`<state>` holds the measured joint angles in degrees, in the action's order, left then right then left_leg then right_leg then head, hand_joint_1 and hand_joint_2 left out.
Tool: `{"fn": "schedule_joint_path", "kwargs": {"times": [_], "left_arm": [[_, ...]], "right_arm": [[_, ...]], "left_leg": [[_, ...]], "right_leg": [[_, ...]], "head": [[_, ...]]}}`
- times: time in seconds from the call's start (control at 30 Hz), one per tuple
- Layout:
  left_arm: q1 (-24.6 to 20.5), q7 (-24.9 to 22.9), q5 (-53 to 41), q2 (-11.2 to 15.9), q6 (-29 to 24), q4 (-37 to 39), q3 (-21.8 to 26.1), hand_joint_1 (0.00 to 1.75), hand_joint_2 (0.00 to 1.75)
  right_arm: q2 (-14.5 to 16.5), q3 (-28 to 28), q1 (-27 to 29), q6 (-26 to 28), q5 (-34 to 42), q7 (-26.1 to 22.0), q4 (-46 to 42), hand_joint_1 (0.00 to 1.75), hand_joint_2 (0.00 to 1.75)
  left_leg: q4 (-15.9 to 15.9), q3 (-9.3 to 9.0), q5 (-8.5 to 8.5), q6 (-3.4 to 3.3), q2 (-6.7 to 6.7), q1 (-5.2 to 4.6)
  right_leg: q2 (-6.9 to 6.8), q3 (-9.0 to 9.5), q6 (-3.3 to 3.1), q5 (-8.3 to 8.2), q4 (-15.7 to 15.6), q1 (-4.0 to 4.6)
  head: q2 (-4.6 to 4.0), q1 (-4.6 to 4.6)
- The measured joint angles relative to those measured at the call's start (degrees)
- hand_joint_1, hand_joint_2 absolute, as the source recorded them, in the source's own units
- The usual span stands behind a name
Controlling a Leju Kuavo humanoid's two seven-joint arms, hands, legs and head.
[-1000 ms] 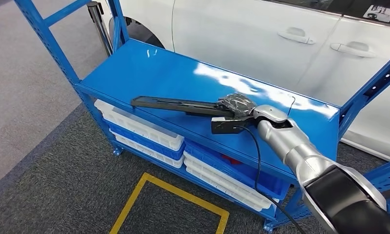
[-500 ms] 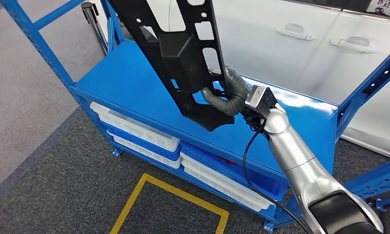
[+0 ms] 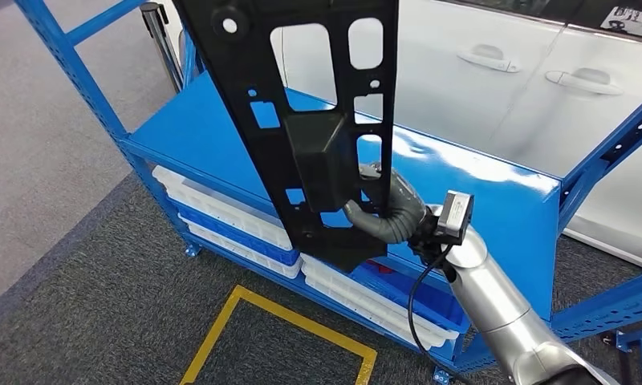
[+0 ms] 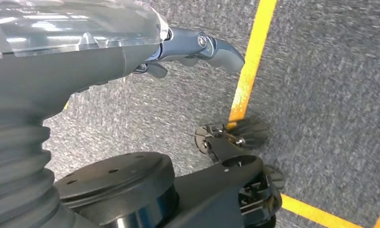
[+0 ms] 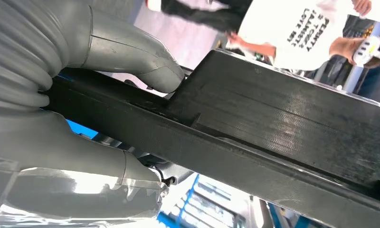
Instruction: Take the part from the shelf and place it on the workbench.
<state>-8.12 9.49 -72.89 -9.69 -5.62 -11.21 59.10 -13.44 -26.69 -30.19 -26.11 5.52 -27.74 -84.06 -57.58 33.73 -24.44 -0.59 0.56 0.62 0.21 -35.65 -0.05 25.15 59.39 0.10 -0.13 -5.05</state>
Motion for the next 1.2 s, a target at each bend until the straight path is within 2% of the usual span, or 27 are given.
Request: {"fn": "schedule_joint_path", "kwargs": {"times": [0.07, 0.13, 0.17, 0.2, 0.23, 0.3, 0.33, 0.37, 0.47, 0.5, 0.57, 0.63, 0.67, 0.7, 0.73, 0.8, 0.83, 0.87, 0.97, 1.03, 1.07, 1.13, 1.17, 1.2], "left_arm": [[0.0, -0.2, 0.3, 0.0, -0.3, 0.0, 0.2, 0.0, 1.75], [0.1, -0.5, 0.6, 0.0, -0.1, 0.0, 0.4, 0.0, 1.75], [0.2, -0.6, 0.8, 0.0, 0.0, 0.0, 0.5, 0.0, 1.75], [0.3, -0.6, 1.0, 0.0, 0.1, 0.0, 0.7, 0.0, 1.75], [0.3, -0.6, 1.2, 0.0, 0.2, 0.0, 0.9, 0.0, 1.75], [0.4, -0.6, 1.7, 0.0, 0.2, 0.0, 1.2, 0.0, 1.75], [0.4, -0.6, 1.9, 0.0, 0.2, 0.0, 1.3, 0.0, 1.75], [0.4, -0.6, 2.0, -0.1, 0.1, 0.0, 1.4, 0.0, 1.75], [0.5, -0.8, 2.1, -0.1, 0.1, 0.0, 1.7, 0.0, 1.75], [0.6, -0.8, 2.0, -0.1, 0.1, 0.0, 1.7, 0.0, 1.75], [0.6, -1.1, 1.8, -0.1, 0.1, 0.0, 1.7, 0.0, 1.75], [0.7, -1.4, 1.6, -0.1, 0.2, 0.0, 1.7, 0.0, 1.75], [0.8, -1.5, 1.5, -0.1, 0.2, 0.0, 1.7, 0.0, 1.75], [0.9, -1.6, 1.4, -0.1, 0.2, 0.0, 1.7, 0.0, 1.75], [1.0, -1.7, 1.3, -0.1, 0.2, 0.0, 1.7, 0.0, 1.75], [1.0, -1.7, 1.2, -0.1, 0.4, 0.0, 1.7, 0.0, 1.75], [1.0, -1.8, 1.1, -0.1, 0.5, 0.0, 1.7, 0.0, 1.75], [1.0, -1.8, 1.1, 0.0, 0.6, 0.0, 1.7, 0.0, 1.75], [1.2, -1.9, 1.2, 0.0, 0.6, 0.0, 1.7, 0.0, 1.75], [1.3, -1.8, 1.2, 0.0, 0.6, 0.0, 1.7, 0.0, 1.75], [1.3, -1.8, 1.2, 0.0, 0.6, 0.0, 1.7, 0.0, 1.75], [1.4, -1.9, 1.2, 0.0, 0.6, 0.0, 1.8, 0.0, 1.75], [1.5, -1.9, 1.2, 0.0, 0.6, 0.0, 1.8, 0.0, 1.75], [1.6, -2.0, 1.1, 0.0, 0.7, 0.0, 1.8, 0.0, 1.75]], "right_arm": [[0.1, -0.6, 2.1, 0.9, 0.4, -0.4, -0.8, 1.69, 1.75], [0.2, -1.1, 3.8, 1.9, 1.0, -0.7, -1.2, 1.69, 1.75], [0.3, -1.5, 4.6, 2.4, 1.3, -0.6, -1.3, 1.69, 1.75], [0.3, -1.8, 5.2, 2.8, 1.5, -0.4, -1.3, 1.69, 1.75], [0.3, -2.1, 5.8, 3.1, 1.7, -0.3, -1.4, 1.69, 1.75], [0.3, -2.5, 6.3, 3.4, 1.9, 0.0, -1.5, 1.69, 1.75], [0.3, -2.7, 6.4, 3.5, 2.0, 0.0, -1.5, 1.69, 1.75], [0.3, -2.8, 6.5, 3.6, 2.1, 0.0, -1.6, 1.69, 1.75], [0.1, -3.1, 6.8, 3.6, 2.4, 0.2, -1.2, 1.69, 1.75], [-0.2, -3.2, 6.8, 3.6, 2.5, 0.3, -1.0, 1.69, 1.75], [-0.9, -3.2, 6.8, 3.7, 2.8, 0.3, -0.8, 1.69, 1.75], [-1.5, -3.2, 7.1, 3.7, 2.9, 0.4, -0.4, 1.69, 1.75], [-1.8, -3.2, 7.4, 3.8, 3.0, 0.4, -0.2, 1.69, 1.75], [-1.9, -3.2, 7.7, 3.9, 3.0, 0.4, -0.1, 1.69, 1.75], [-1.9, -3.1, 8.1, 4.1, 3.1, 0.4, 0.1, 1.69, 1.75], [-1.9, -2.9, 8.8, 4.4, 3.3, 0.3, 0.2, 1.69, 1.75], [-1.9, -2.8, 9.2, 4.5, 3.3, 0.3, 0.2, 1.69, 1.75], [-1.9, -2.7, 9.5, 4.6, 3.2, 0.2, 0.2, 1.69, 1.75], [-1.9, -2.6, 10.3, 4.8, 2.5, -0.1, 0.2, 1.69, 1.75], [-1.9, -2.4, 10.5, 4.9, 2.0, -0.2, 0.1, 1.69, 1.75], [-1.9, -2.3, 10.6, 5.0, 1.8, -0.2, 0.1, 1.69, 1.75], [-1.8, -2.2, 10.9, 5.1, 1.4, -0.2, 0.1, 1.69, 1.75], [-1.7, -2.2, 11.2, 5.1, 1.2, -0.2, 0.1, 1.69, 1.75], [-1.7, -2.2, 11.5, 5.1, 1.0, -0.2, 0.1, 1.69, 1.75]], "left_leg": [[0.4, -0.15, 0.26, -0.46, -0.06, 0.13], [0.4, -0.1, 0.26, -0.58, -0.11, 0.06], [0.4, -0.1, 0.24, -0.59, -0.11, 0.03], [0.3, -0.12, 0.22, -0.57, -0.09, 0.02], [0.3, -0.15, 0.18, -0.52, -0.06, 0.02], [0.1, -0.14, 0.02, -0.24, 0.0, -0.06], [0.1, -0.07, -0.05, -0.01, 0.01, -0.14], [0.0, 0.0, -0.1, 0.27, 0.0, -0.2], [0.0, 0.04, -0.22, 1.18, -0.04, -0.14], [-0.6, 0.28, -0.77, 1.42, -0.07, -0.09], [-5.3, 2.35, -3.66, 1.77, -0.13, -0.02], [-13.2, 5.93, -7.15, 1.97, -0.15, 0.0], [-15.9, 7.23, -7.88, 2.04, -0.15, 0.01], [-16.6, 7.57, -7.5, 2.06, -0.15, 0.01], [-14.8, 6.79, -6.09, 2.03, -0.16, 0.01], [-6.9, 3.0, -2.29, 1.79, -0.17, 0.01], [-3.4, 1.35, -1.08, 1.57, -0.15, -0.06], [-1.3, 0.34, -0.55, 1.35, -0.14, -0.13], [-0.2, 0.02, -0.36, 0.41, 0.06, -0.28], [0.3, -0.17, 0.05, -0.31, 0.32, -0.14], [0.5, -0.26, 0.21, -0.54, 0.47, -0.04], [0.5, -0.22, 0.28, -0.68, 0.93, -0.08], [0.5, -0.21, 0.28, -0.69, 1.27, -0.1], [0.4, -0.21, 0.28, -0.68, 1.7, -0.1]], "right_leg": [[0.01, -2.3, 0.45, 3.09, 5.1, -0.25], [-0.01, -5.84, 0.74, 6.29, 12.6, -0.5], [-0.02, -6.87, 0.82, 6.66, 14.7, -0.61], [-0.02, -6.91, 0.83, 5.99, 14.7, -0.71], [-0.03, -5.8, 0.77, 4.36, 12.4, -0.78], [-0.04, -1.87, 0.43, 0.8, 4.5, -0.76], [-0.03, -0.38, 0.2, -0.21, 1.4, -0.64], [0.0, 0.41, -0.01, -0.55, -0.3, -0.48], [-0.01, 0.62, -0.79, -0.58, -1.1, -0.34], [-0.1, 0.73, -1.13, -0.68, -1.3, -0.43], [-0.36, 0.91, -1.71, -0.83, -1.6, -0.53], [-0.52, 0.91, -1.98, -0.77, -1.6, -0.36], [-0.56, 0.92, -2.02, -0.74, -1.6, -0.29], [-0.57, 0.92, -2.03, -0.72, -1.5, -0.26], [-0.55, 0.93, -2.0, -0.7, -1.4, -0.26], [-0.47, 0.94, -1.77, -0.55, -1.2, -0.24], [-0.43, 0.87, -1.57, -0.45, -1.0, -0.16], [-0.41, 0.78, -1.33, -0.4, -0.9, -0.1], [-0.57, 0.69, -0.44, -0.42, -0.9, -0.18], [-0.6, 0.02, 0.11, 0.96, 0.8, -0.3], [-0.56, -1.08, 0.3, 2.55, 3.3, -0.35], [-0.48, -4.46, 0.52, 6.2, 10.9, -0.49], [-0.47, -5.9, 0.59, 7.18, 14.0, -0.57], [-0.46, -6.47, 0.6, 7.08, 15.2, -0.65]], "head": [[0.0, 0.0], [0.0, 0.0], [0.0, 0.0], [0.0, 0.0], [0.0, 0.0], [0.0, 0.0], [0.0, -0.01], [0.0, -0.01], [0.0, -0.01], [0.0, -0.01], [0.0, -0.01], [0.0, -0.01], [0.0, 0.0], [0.0, 0.0], [0.0, 0.0], [0.0, -0.01], [0.0, -0.01], [0.0, -0.01], [0.0, 0.0], [0.0, 0.0], [0.0, 0.0], [0.0, 0.0], [0.0, 0.0], [0.0, 0.0]]}}
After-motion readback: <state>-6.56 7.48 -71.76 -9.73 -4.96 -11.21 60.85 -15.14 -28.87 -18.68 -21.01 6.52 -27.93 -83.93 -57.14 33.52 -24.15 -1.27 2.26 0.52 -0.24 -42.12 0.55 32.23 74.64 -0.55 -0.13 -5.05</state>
